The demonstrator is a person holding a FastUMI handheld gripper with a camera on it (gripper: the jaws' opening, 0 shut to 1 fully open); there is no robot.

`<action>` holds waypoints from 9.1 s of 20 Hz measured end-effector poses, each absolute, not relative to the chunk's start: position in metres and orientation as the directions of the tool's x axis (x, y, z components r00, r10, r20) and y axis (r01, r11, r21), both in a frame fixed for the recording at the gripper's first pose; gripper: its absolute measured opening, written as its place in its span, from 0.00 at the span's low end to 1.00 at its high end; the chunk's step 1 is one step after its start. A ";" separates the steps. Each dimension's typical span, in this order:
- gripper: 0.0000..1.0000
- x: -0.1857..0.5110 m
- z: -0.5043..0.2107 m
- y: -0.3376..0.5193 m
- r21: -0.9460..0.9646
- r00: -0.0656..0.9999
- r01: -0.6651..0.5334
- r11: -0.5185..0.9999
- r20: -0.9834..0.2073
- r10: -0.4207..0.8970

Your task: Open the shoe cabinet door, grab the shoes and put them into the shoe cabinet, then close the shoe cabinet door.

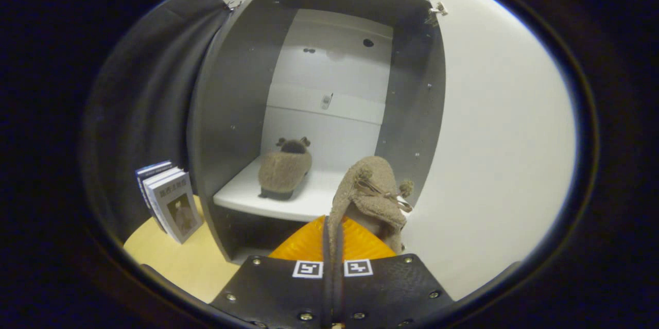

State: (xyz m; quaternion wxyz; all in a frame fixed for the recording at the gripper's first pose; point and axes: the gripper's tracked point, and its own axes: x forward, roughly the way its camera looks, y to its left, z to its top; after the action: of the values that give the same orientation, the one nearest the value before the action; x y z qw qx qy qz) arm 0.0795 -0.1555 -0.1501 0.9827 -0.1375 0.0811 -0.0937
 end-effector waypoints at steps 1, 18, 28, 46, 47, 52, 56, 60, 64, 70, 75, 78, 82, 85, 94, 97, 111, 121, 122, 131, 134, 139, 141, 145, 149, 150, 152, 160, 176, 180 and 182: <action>0.01 0.094 -0.142 -0.157 -0.287 0.971 0.167 0.943 -0.117 -0.208; 0.04 0.251 -0.140 -0.184 -0.255 0.962 0.180 0.950 -0.154 -0.224; 0.13 0.238 -0.104 -0.175 -0.241 0.976 0.184 0.953 -0.073 -0.206; 0.13 0.034 -0.070 -0.203 -0.181 0.980 0.170 0.969 -0.076 -0.186; 0.13 0.021 -0.071 -0.207 -0.177 0.979 0.169 0.970 -0.082 -0.186; 0.13 -0.040 -0.070 -0.217 -0.167 0.981 0.160 0.973 -0.087 -0.176; 0.13 -0.085 -0.067 -0.220 -0.147 0.983 0.150 0.978 -0.087 -0.164; 0.13 -0.125 -0.064 -0.228 -0.147 0.984 0.145 0.978 -0.080 -0.158; 0.13 -0.161 -0.056 -0.247 -0.145 0.982 0.170 0.975 -0.058 -0.180; 0.13 -0.205 -0.043 -0.299 -0.130 0.961 0.271 0.954 -0.013 -0.275; 0.13 -0.234 -0.026 -0.344 -0.110 0.932 0.364 0.925 0.042 -0.361; 0.13 -0.240 -0.024 -0.361 -0.100 0.915 0.403 0.910 0.054 -0.399; 0.21 -0.232 -0.032 -0.370 -0.081 0.911 0.413 0.907 0.040 -0.411; 0.38 -0.229 -0.034 -0.372 -0.077 0.907 0.421 0.904 0.030 -0.420; 0.38 -0.228 -0.040 -0.353 -0.049 0.925 0.380 0.924 0.031 -0.379; 0.38 -0.226 -0.043 -0.337 -0.031 0.944 0.330 0.943 0.028 -0.329; 0.39 -0.180 -0.056 -0.212 -0.029 1.000 -0.008 1.000 0.006 0.008; 0.42 -0.122 -0.077 -0.107 -0.020 0.979 -0.199 0.980 -0.039 0.199; 0.42 -0.115 -0.079 -0.099 -0.019 0.977 -0.208 0.978 -0.043 0.207; 0.41 -0.038 -0.101 -0.042 0.011 0.967 -0.242 0.970 -0.078 0.242; 0.42 -0.017 -0.103 -0.036 0.028 0.972 -0.219 0.975 -0.075 0.221; 0.41 0.004 -0.110 -0.028 0.030 0.976 -0.201 0.979 -0.078 0.203; 0.41 0.012 -0.112 -0.024 0.037 0.978 -0.195 0.980 -0.074 0.197; 0.41 0.032 -0.111 -0.018 0.040 0.981 -0.181 0.983 -0.069 0.183; 0.42 0.045 -0.112 -0.014 0.035 0.986 -0.153 0.988 -0.061 0.155; 0.43 0.051 -0.112 -0.013 0.038 0.987 -0.147 0.988 -0.060 0.149; 0.43 0.058 -0.113 -0.012 0.040 0.989 -0.134 0.990 -0.057 0.136; 0.48 0.071 -0.114 -0.014 0.000 0.998 -0.058 0.998 -0.037 0.058; 0.65 0.086 -0.112 -0.010 -0.015 1.000 0.018 1.000 -0.004 -0.018; 0.65 0.086 -0.111 -0.010 -0.020 1.000 0.029 0.999 0.004 -0.029; 0.65 0.086 -0.111 -0.009 -0.022 0.999 0.034 0.999 0.005 -0.034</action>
State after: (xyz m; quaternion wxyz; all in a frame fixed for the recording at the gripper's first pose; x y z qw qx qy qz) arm 0.0859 -0.0092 -0.1115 0.9998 -0.0111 -0.0023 -0.0170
